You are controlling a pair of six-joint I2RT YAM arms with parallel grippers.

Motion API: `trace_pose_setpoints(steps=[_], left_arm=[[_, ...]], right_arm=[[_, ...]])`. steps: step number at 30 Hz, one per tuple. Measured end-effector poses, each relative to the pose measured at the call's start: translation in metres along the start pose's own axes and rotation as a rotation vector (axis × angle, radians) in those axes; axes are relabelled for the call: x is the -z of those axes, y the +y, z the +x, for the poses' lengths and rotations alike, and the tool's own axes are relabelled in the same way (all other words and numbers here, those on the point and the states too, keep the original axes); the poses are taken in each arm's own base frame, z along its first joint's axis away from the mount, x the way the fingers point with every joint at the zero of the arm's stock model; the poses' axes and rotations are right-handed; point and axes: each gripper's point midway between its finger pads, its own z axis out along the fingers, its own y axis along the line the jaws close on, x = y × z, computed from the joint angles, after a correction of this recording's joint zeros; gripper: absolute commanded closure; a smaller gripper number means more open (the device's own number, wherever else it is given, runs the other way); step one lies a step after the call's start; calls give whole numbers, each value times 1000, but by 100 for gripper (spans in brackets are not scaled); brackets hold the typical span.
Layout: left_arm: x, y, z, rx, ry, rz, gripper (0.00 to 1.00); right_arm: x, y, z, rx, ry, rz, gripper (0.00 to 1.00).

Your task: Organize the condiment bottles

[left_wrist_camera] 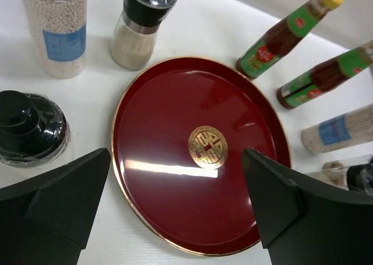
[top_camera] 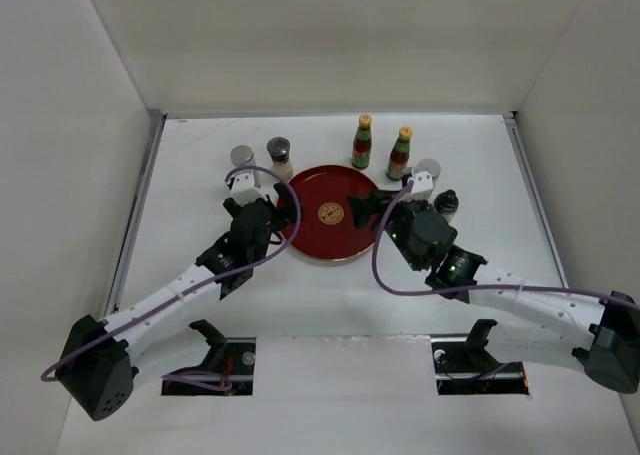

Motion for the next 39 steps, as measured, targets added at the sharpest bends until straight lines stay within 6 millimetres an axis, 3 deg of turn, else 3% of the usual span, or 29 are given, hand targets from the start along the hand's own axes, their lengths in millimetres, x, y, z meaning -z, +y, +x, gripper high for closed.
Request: trace_pose_setpoints(steps=[2, 5, 8, 11, 14, 15, 18, 20, 23, 26, 31, 39], left_arm=[[5, -1, -3, 18, -21, 23, 0], [11, 0, -2, 39, -49, 52, 0], [13, -4, 5, 34, -51, 86, 0], [16, -14, 13, 33, -52, 141, 0], [21, -21, 19, 43, -61, 195, 1], [23, -22, 21, 46, -61, 212, 11], [25, -26, 24, 57, -58, 250, 62], [26, -28, 26, 61, -53, 266, 75], [26, -32, 30, 61, -37, 291, 77], [28, -36, 35, 65, -28, 322, 69], [28, -29, 53, 68, -7, 344, 57], [25, -29, 61, 71, 7, 363, 52]], right_arm=[[-2, 2, -14, -11, -28, 0, 62], [-11, -3, -30, -28, -51, 27, 81], [-29, -8, -43, -28, -46, 74, 92], [-56, -14, -57, -14, -27, 145, 93], [-88, -28, -72, 15, -2, 240, 90], [-101, -36, -77, 26, 4, 279, 87], [-133, -63, -81, 55, 32, 379, 74], [-153, -83, -73, 80, 65, 434, 56], [-174, -112, -53, 118, 128, 501, 36], [-189, -132, -29, 151, 189, 536, 28], [-210, -151, -5, 165, 239, 544, 25], [-226, -169, -8, 156, 234, 547, 32]])
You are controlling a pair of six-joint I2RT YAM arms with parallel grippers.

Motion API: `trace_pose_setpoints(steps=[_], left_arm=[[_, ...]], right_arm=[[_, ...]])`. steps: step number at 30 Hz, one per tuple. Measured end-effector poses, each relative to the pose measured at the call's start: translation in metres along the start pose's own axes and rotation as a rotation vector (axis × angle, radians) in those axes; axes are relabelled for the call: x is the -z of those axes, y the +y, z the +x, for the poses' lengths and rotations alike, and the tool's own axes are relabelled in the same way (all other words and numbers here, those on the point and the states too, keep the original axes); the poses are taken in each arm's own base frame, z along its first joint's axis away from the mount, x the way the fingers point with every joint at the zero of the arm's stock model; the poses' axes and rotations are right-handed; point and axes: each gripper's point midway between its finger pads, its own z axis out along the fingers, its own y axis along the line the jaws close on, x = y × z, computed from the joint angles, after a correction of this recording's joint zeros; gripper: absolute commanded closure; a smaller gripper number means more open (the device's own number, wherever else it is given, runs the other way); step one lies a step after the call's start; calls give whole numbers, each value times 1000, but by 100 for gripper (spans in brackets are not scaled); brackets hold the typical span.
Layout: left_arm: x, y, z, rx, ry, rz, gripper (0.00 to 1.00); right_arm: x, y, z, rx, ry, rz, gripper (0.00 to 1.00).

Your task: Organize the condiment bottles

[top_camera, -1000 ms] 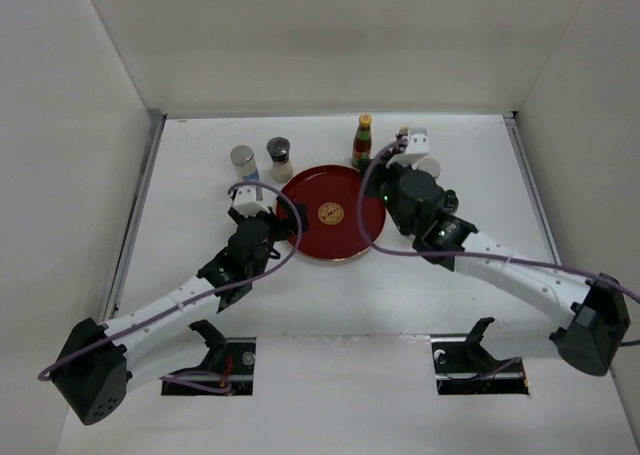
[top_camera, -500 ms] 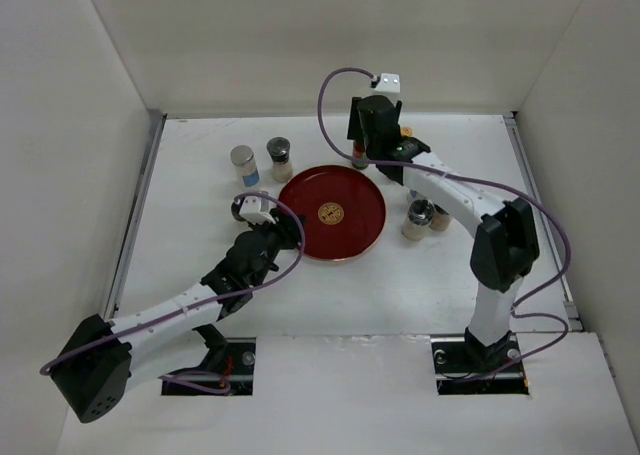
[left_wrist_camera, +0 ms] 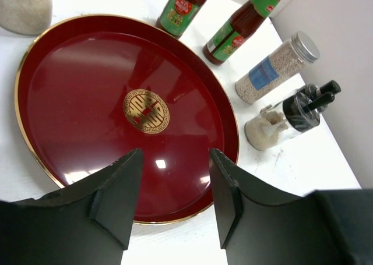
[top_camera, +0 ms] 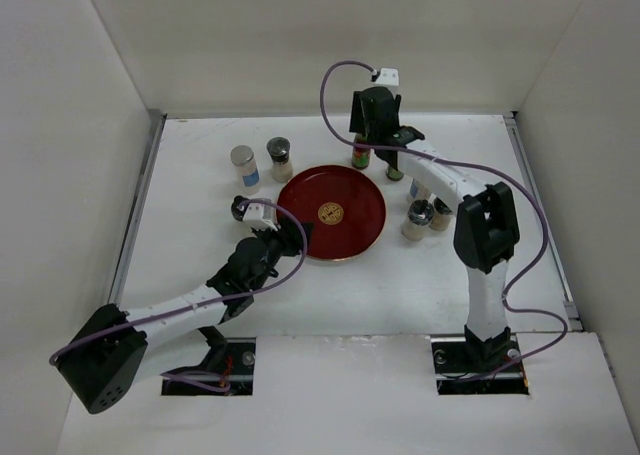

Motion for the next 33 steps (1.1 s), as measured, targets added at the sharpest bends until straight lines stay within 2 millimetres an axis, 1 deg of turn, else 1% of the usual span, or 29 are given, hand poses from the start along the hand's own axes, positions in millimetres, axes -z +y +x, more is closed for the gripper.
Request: trace_pose_setpoints(steps=[3, 6, 7, 9, 11, 15, 18, 25, 27, 30, 33], left_arm=[[-1, -2, 1, 7, 2, 13, 51], [-3, -4, -3, 17, -12, 25, 50], [-3, -5, -3, 19, -12, 28, 50], [-4, -5, -4, 23, -15, 30, 50], [-4, -4, -4, 26, -17, 30, 50], [-4, -3, -3, 29, -15, 30, 50], [-4, -1, -2, 30, -13, 26, 50], [-5, 0, -2, 32, -12, 24, 50], [-6, 1, -3, 35, -17, 21, 50], [-6, 3, -4, 36, -20, 16, 50], [-7, 6, -6, 40, -28, 7, 51]], right_arm=[[-7, 0, -2, -2, -5, -2, 37], [-15, 3, 7, 6, 8, -12, 42], [-17, 4, 10, 11, 16, -15, 45], [-20, 5, 19, 25, 31, -20, 57], [-23, 5, 20, 38, 29, -20, 66], [-24, 5, 19, 57, 14, -22, 73], [-24, 6, 17, 81, -9, -16, 76], [-21, 10, 8, 133, -62, -6, 77], [-18, 12, 4, 135, -73, -11, 78], [-7, 13, -4, 137, -91, -21, 78], [13, 19, -12, 134, -109, -42, 78]])
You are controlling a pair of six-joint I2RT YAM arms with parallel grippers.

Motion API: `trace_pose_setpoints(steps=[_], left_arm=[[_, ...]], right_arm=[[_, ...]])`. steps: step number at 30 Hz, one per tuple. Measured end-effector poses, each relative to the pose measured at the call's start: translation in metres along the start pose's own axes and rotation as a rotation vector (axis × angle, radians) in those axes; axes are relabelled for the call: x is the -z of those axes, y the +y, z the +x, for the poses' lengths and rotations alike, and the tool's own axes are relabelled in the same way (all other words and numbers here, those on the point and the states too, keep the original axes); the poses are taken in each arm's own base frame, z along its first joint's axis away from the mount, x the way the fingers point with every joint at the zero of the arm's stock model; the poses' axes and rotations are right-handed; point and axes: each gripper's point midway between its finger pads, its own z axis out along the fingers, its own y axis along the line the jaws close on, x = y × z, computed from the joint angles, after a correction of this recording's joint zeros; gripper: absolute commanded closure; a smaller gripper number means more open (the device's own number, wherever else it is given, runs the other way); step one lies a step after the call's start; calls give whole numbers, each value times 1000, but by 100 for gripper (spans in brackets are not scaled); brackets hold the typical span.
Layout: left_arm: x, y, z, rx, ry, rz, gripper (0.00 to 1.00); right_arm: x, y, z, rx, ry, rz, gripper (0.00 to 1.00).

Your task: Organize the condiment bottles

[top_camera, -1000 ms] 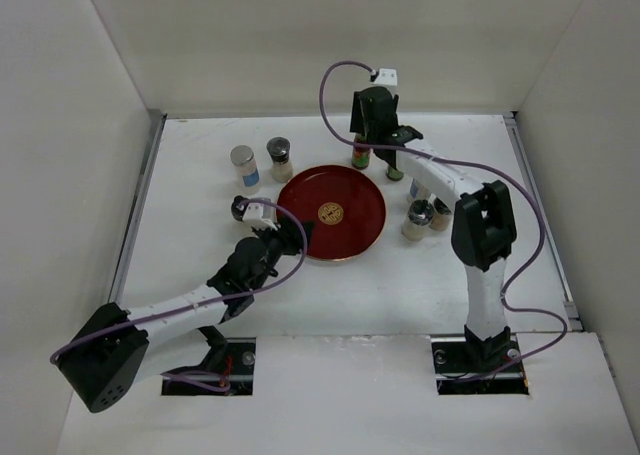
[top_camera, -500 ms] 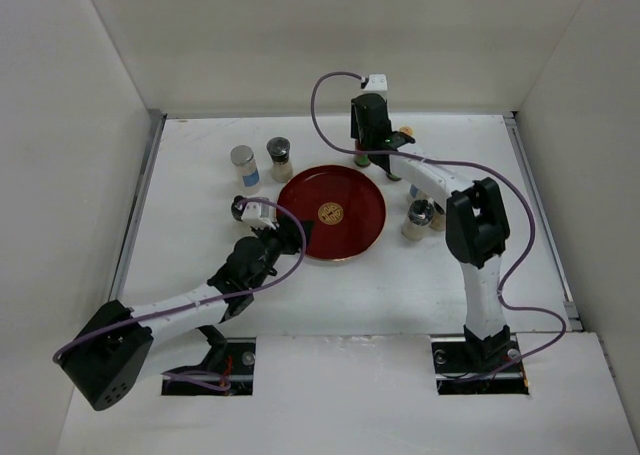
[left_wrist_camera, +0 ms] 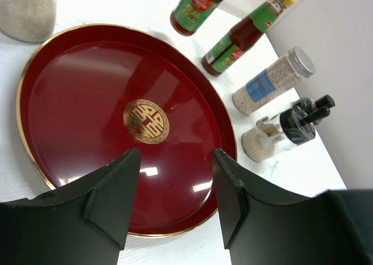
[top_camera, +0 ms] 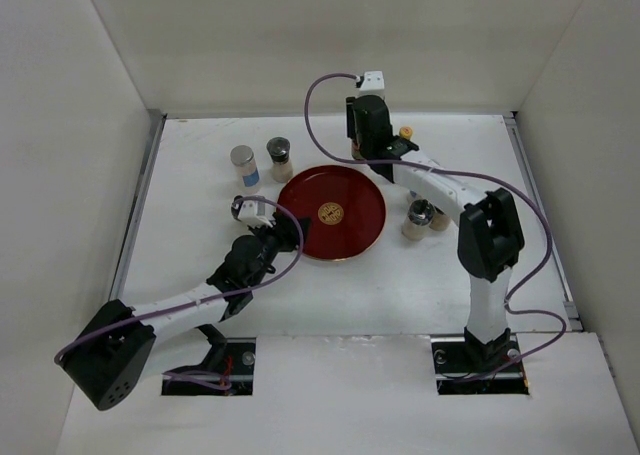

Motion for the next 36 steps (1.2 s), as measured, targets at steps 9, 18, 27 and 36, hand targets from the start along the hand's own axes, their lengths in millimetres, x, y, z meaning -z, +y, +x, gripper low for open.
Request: trace_pose_setpoints(steps=[9, 18, 27, 36], left_arm=[[1, 15, -1, 22, -9, -38, 51], [1, 15, -2, 29, -14, -39, 51], [0, 14, -4, 33, -20, -33, 51], [-2, 18, 2, 31, -3, -44, 51]], right_arm=[[49, 66, -13, -46, -38, -167, 79], [52, 93, 10, -69, 2, -228, 79], [42, 90, 44, -64, 57, -210, 74], [40, 94, 43, -109, 24, -221, 32]])
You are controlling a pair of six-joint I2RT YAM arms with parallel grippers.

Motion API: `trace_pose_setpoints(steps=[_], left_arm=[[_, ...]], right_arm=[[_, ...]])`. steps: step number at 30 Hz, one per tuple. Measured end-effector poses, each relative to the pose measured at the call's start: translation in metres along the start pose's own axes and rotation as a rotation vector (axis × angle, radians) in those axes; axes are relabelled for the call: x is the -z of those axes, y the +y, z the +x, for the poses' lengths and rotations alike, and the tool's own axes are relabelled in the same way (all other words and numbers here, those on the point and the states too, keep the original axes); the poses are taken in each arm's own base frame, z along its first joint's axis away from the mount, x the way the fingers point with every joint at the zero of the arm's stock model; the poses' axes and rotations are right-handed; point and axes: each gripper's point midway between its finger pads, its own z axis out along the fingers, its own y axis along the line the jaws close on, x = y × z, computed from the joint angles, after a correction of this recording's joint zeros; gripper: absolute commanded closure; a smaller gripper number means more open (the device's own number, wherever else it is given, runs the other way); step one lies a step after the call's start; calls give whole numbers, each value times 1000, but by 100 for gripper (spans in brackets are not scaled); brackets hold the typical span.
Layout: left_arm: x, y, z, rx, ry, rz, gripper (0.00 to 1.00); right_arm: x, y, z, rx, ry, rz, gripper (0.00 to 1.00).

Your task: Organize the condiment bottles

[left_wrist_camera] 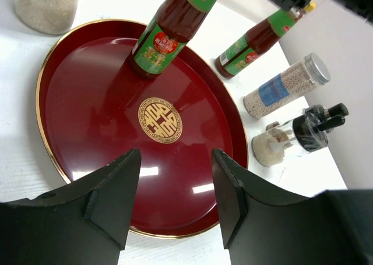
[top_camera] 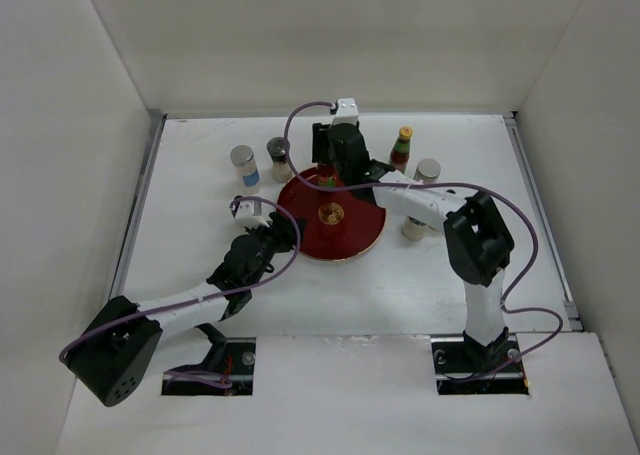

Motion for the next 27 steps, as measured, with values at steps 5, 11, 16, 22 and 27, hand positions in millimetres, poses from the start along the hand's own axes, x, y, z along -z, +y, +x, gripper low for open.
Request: trace_pose_setpoints(steps=[5, 11, 16, 22, 27], left_arm=[[0, 1, 1, -1, 3, -2, 51], [0, 0, 1, -1, 5, 1, 51], [0, 1, 3, -1, 10, 1, 51], [-2, 1, 5, 1, 15, 0, 51], [-3, 1, 5, 3, 12, 1, 51]], right_arm=[[13, -2, -11, -29, -25, -18, 20], [42, -26, -50, -90, -90, -30, 20], [52, -98, -74, -157, -147, 78, 23], [42, -184, -62, -170, -122, 277, 20], [18, -194, -35, -125, -40, 307, 29]])
